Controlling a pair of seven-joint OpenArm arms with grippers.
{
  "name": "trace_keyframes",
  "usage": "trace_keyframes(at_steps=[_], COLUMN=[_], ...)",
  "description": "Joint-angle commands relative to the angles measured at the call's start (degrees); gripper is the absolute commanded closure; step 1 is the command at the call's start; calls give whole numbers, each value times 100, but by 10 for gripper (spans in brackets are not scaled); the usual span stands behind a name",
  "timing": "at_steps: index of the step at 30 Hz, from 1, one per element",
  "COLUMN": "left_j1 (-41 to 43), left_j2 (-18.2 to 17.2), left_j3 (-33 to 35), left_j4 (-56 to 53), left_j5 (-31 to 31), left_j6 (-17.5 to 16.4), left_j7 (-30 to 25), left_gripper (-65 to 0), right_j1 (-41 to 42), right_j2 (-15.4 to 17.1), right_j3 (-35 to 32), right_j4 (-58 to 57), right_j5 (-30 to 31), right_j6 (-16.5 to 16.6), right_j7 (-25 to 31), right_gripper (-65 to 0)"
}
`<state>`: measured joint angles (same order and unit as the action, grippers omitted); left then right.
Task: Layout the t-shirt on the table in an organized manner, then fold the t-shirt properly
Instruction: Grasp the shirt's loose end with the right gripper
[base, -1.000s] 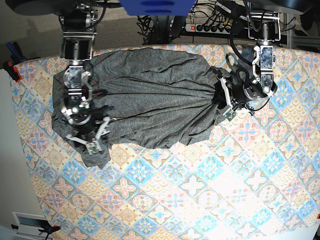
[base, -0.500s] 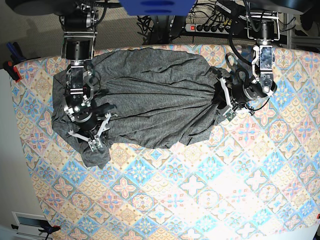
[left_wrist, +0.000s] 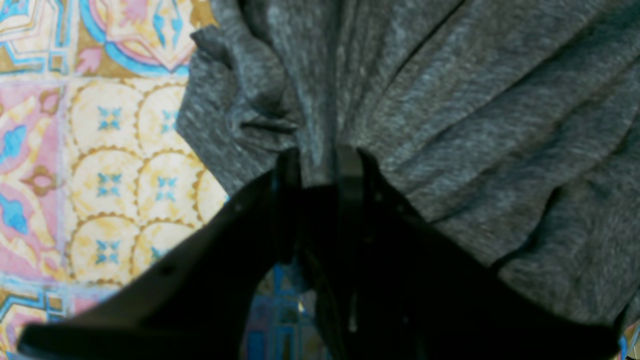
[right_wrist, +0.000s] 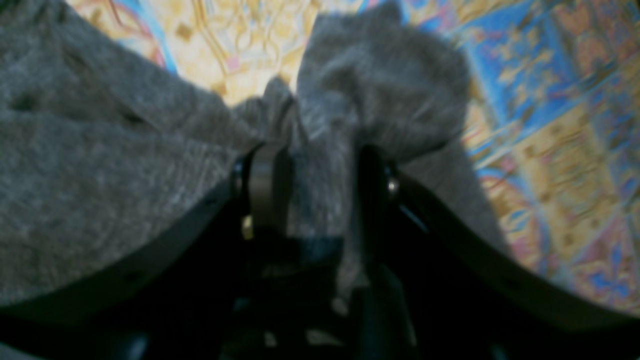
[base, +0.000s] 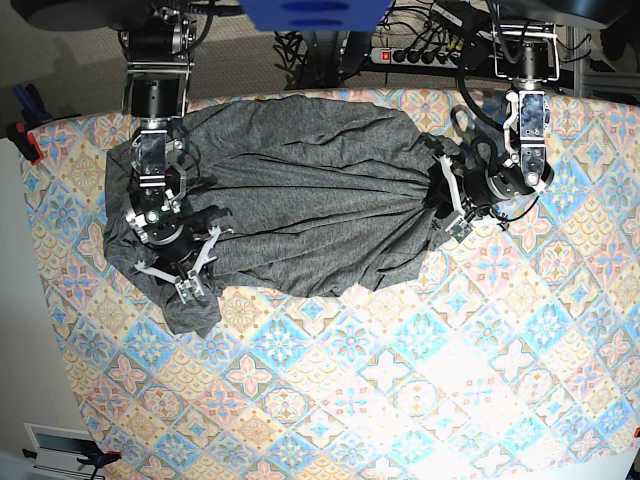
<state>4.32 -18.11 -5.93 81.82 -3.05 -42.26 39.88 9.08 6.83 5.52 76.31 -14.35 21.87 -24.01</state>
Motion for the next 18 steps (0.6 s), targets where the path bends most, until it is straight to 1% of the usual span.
trace_keyframes(at_steps=[1,4,6,11,18], left_j1=[206,206,197,188,188], left_j2=[-84,-84,-84,-84,-84], left_j3=[18,18,18,18,18], left_j4=[-169,-169,-169,-169,-169], left_j5=[1153,1153,1153,1153,1153], left_j6=[226,226,226,226,226], left_j7=[1300,1300,1300,1300,1300], left_gripper=[-122,-122,-122,-122,-122], right_j1=[160,169,186,186,186], right_j2=[42,42,42,42,42], right_j3=[15,15,15,15,15], right_j4=[276,566,540,312,268], right_j5=[59,59,59,59,59], right_j6=[-37,-37,-37,-37,-37], right_j7=[155,128,-12,-30,225], right_gripper=[-216,-216,-216,-214,-215])
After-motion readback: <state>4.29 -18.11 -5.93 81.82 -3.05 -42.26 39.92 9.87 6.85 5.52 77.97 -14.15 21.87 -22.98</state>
